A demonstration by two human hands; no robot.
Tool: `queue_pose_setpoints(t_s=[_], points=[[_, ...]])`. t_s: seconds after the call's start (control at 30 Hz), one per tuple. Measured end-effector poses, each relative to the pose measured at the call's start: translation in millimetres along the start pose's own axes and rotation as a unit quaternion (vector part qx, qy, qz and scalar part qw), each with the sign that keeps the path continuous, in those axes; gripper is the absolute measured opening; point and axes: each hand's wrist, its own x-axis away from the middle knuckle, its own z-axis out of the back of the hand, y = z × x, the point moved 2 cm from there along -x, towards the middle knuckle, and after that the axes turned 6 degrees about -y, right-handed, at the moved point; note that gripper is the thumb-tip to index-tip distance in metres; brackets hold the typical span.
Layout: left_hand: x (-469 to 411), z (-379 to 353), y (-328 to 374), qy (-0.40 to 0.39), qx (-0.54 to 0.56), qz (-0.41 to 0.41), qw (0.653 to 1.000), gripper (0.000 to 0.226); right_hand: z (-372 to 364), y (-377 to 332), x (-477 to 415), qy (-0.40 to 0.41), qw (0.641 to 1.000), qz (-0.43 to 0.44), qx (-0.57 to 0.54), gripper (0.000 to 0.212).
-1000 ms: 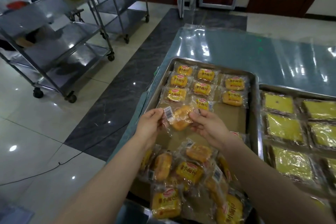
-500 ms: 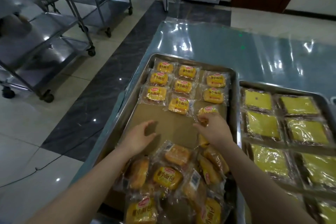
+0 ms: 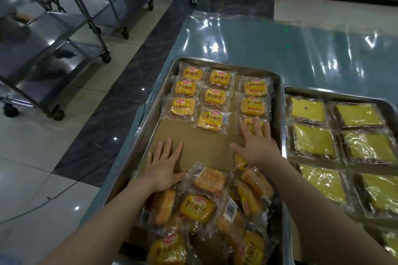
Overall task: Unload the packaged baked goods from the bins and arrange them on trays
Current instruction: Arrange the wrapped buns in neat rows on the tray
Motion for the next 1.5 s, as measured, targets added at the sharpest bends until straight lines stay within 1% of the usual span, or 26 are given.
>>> queue_pose_setpoints(t_s=[0.07,0.1,0.2,0.23,0.27,0.33,0.4,0.47,0.57,0.63,0.67,0.7,0.77,0.83,0.9,0.97,1.0,1.07,1.13,1.2,1.27,1.3,1.33,1.4,1.47,1.5], points=[[5,9,1,0.000,0.016,-0.011,1.000,0.086,2,-2,1,0.004,0.999,0.005,-0.036,0.080],[9,14,2,0.008,0.032,-0.021,0.999,0.079,2,-3,4,0.023,0.998,0.009,-0.057,0.078],[27,24,-2,0.068,0.092,-0.056,0.992,0.061,3,-2,26,0.170,0.982,0.024,-0.079,0.067],[34,24,-4,0.084,0.107,-0.067,0.988,0.056,1,0,36,0.189,0.977,0.034,-0.092,0.061],[42,22,-7,0.094,0.119,-0.077,0.985,0.051,-3,2,44,0.176,0.978,0.043,-0.106,0.056],[57,14,-13,0.098,0.134,-0.083,0.983,0.045,-15,5,60,0.116,0.987,0.044,-0.101,0.049],[68,8,-20,0.105,0.126,-0.077,0.983,0.042,-20,6,68,0.099,0.992,0.024,-0.077,0.049],[74,5,-28,0.123,0.091,-0.083,0.985,0.042,-18,2,68,0.065,0.998,-0.005,-0.017,0.052],[81,-1,-38,0.107,0.073,-0.094,0.987,0.048,-11,-7,71,0.016,0.998,-0.042,0.053,0.039],[84,-5,-44,0.077,0.096,-0.085,0.989,0.052,-9,-11,73,0.022,0.998,-0.044,0.038,0.036],[85,-6,-45,0.079,0.100,-0.081,0.989,0.051,-10,-12,74,0.034,0.998,-0.039,0.028,0.039],[85,-6,-46,0.097,0.094,-0.082,0.987,0.044,-12,-14,75,0.058,0.998,-0.028,0.027,0.045],[85,-5,-45,0.161,0.078,-0.086,0.980,0.019,-19,-18,77,0.132,0.989,0.006,0.061,0.053],[85,-3,-42,0.210,0.100,-0.082,0.969,0.022,-26,-20,76,0.171,0.979,0.043,0.099,0.050],[83,3,-40,0.246,0.144,-0.068,0.956,0.022,-30,-18,74,0.142,0.984,0.064,0.089,0.046],[80,15,-36,0.281,0.202,-0.064,0.936,0.022,-30,-14,72,0.112,0.988,0.058,0.087,0.044],[78,23,-34,0.294,0.233,-0.066,0.924,0.020,-30,-12,72,0.116,0.988,0.042,0.088,0.045],[75,40,-28,0.307,0.303,-0.062,0.900,0.015,-27,-13,74,0.144,0.987,0.000,0.072,0.046],[72,53,-21,0.287,0.406,-0.059,0.865,0.020,-22,-19,77,0.185,0.980,0.008,0.067,0.048],[69,62,-12,0.233,0.527,-0.088,0.813,0.024,-14,-35,80,0.192,0.979,0.058,0.026,0.047],[67,69,0,0.157,0.637,-0.141,0.741,0.026,-6,-61,83,0.142,0.981,0.096,-0.090,0.048],[66,71,5,0.123,0.677,-0.166,0.707,0.026,-4,-77,85,0.111,0.974,0.116,-0.159,0.048],[64,72,11,0.099,0.700,-0.185,0.682,0.026,-5,-91,86,0.082,0.961,0.137,-0.226,0.047],[59,73,21,0.076,0.714,-0.213,0.662,0.028,-11,-116,86,0.008,0.917,0.165,-0.363,0.042],[55,73,26,0.074,0.713,-0.226,0.659,0.030,-18,-127,85,-0.070,0.847,0.140,-0.508,0.039],[54,73,25,0.080,0.707,-0.226,0.666,0.030,-20,-129,83,-0.089,0.811,0.116,-0.567,0.040]])
